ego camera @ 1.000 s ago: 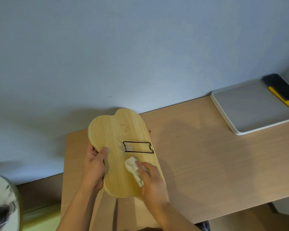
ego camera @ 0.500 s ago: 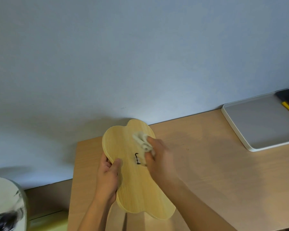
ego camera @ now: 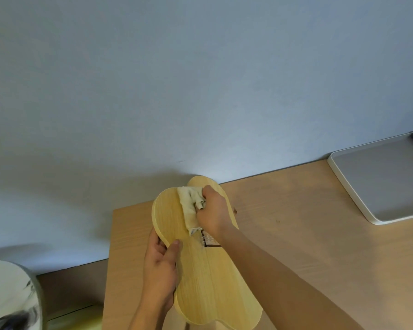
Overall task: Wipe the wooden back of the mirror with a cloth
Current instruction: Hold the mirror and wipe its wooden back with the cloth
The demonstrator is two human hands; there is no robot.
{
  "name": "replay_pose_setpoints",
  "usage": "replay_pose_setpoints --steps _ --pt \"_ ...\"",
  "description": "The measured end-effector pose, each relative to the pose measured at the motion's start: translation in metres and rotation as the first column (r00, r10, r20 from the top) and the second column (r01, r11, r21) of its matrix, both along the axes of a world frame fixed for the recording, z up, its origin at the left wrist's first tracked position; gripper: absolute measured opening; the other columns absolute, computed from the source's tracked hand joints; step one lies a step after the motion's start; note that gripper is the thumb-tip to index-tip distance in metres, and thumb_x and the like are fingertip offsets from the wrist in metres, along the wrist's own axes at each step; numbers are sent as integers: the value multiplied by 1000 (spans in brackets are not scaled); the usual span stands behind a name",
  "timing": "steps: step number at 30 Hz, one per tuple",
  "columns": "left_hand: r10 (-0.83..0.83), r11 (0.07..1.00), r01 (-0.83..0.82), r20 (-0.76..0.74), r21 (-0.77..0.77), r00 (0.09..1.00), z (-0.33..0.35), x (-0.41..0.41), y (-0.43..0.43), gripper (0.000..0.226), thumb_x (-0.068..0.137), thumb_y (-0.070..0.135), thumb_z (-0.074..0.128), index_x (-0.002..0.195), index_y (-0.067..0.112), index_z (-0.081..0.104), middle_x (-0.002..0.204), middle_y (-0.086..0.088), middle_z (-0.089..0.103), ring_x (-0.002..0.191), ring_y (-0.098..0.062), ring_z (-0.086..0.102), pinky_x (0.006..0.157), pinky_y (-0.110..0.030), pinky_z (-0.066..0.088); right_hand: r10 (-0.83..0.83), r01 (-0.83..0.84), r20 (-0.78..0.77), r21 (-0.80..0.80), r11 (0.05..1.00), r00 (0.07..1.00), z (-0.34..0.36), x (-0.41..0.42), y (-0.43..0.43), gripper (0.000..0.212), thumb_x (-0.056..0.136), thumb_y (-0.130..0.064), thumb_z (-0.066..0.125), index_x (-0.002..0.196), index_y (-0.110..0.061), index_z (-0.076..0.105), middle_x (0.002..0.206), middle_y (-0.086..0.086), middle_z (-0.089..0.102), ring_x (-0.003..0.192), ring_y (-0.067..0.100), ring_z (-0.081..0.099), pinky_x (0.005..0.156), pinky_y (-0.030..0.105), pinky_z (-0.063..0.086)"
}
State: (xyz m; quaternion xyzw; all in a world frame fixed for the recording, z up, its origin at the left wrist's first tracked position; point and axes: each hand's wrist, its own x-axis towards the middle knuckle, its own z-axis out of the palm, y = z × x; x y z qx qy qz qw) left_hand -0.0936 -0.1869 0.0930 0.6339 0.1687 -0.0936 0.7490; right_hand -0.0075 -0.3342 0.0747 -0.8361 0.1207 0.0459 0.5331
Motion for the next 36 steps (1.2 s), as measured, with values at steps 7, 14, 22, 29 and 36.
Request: replay_pose_setpoints --steps 7,14,22,29,36 --pt "28 1000 -28 -13 0 1000 3 0 3 52 100 -9 50 142 21 57 128 -9 74 115 -29 72 78 -30 62 -136 120 -122 -125 985 983 -48 14 -27 39 70 16 45 70 -21 33 75 -3 41 59 8 34 48 21 27" --pt "26 1000 -26 -11 -11 1000 3 1 2 55 99 -11 50 143 21 56 128 -7 75 114 -28 72 77 -27 63 -154 97 -158 -320 942 975 -88 18 -56 43 72 18 49 74 -22 33 89 3 48 61 10 40 48 23 30" --pt "14 1000 -14 16 25 1000 6 2 -6 54 99 -10 50 133 30 64 126 -9 75 115 -28 72 83 -28 64 -190 214 126 -217 952 974 -60 -3 -86 36 83 7 50 113 -10 60 112 9 57 84 29 61 66 34 48" --pt "-11 998 9 45 57 999 14 2 -14 54 100 -9 49 135 30 64 123 -7 77 111 -22 74 86 -26 62 231 -174 361 -184 967 903 -27 -23 -10 44 85 -13 66 123 -25 49 112 2 52 83 10 54 65 11 41" --pt "31 997 -31 14 77 999 17 3 -17 56 99 -11 49 125 36 65 117 0 79 103 -16 77 80 -24 63 74 -44 196 -156 987 978 -74 5 -53 19 84 -12 70 98 -13 56 96 4 54 77 12 47 62 17 33"
